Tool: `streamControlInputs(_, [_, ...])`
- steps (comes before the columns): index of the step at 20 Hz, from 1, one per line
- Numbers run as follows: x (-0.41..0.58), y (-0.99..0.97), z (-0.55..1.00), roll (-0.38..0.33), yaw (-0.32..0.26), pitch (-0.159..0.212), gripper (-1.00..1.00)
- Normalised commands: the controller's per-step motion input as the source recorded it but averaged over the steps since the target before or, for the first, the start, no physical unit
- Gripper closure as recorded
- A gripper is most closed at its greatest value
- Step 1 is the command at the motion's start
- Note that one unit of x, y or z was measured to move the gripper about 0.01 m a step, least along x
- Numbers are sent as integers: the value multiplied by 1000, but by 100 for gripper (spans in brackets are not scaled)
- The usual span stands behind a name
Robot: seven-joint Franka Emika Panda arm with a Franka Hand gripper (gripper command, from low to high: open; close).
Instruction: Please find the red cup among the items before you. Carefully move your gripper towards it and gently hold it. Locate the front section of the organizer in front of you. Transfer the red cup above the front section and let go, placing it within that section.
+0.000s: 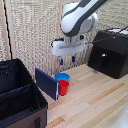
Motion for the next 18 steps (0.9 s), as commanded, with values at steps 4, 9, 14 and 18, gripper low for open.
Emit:
streamControlInputs(4, [-121,-10,-409,-67,24,0,-100])
streamControlInputs(9, [-18,0,-478,-94,35,0,-100])
streamControlInputs(14, [24,0,-477,-94,58,-2,-100])
streamControlInputs(18, [86,-50,-489,-100,92,0,-100])
